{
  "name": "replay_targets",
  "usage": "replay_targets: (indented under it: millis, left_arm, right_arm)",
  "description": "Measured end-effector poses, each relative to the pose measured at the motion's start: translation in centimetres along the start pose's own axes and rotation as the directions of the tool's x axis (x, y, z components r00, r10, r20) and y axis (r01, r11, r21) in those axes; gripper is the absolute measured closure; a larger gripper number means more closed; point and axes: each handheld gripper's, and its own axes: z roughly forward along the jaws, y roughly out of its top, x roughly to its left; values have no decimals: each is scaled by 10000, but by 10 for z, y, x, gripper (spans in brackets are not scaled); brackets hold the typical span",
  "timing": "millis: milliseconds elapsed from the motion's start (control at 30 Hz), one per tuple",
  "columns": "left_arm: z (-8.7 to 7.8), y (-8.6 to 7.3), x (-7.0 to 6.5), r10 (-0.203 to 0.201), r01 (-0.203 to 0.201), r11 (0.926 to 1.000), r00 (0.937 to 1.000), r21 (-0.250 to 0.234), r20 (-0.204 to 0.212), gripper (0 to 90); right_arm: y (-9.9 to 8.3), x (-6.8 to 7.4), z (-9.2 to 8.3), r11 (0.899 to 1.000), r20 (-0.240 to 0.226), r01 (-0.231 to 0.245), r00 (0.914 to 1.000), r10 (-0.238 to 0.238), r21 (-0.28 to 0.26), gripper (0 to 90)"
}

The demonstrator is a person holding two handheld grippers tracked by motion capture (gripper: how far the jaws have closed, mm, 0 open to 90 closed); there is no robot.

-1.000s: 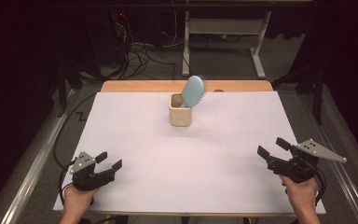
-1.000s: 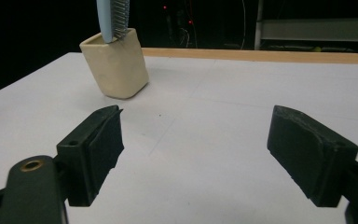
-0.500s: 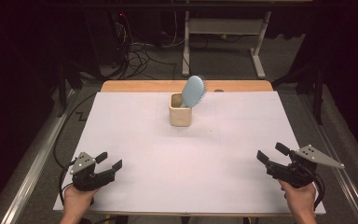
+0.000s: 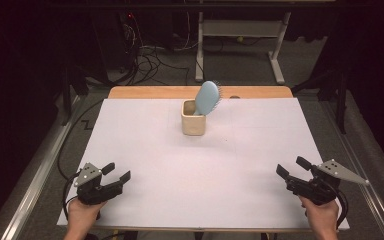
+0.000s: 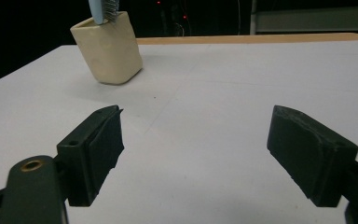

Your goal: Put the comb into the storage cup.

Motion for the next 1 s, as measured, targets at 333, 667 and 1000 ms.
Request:
replay_targets:
  millis: [333,667,1000]
  left_arm:
    - [0,0,0,0,0,10000,10000,14,13,309]
    - [0,0,0,6,-6,10000,10000,8,8,310]
    - [0,0,0,0,0,10000,10000,-7,17,309]
  right_arm:
    - [-6,-2,0,9999,88,-81,9999,80,83,189]
    - [-13,-3,0,9999,121,-77,9999,75,129,189]
    - [-21,-3,2,9995,170,-27,9999,21,313,190]
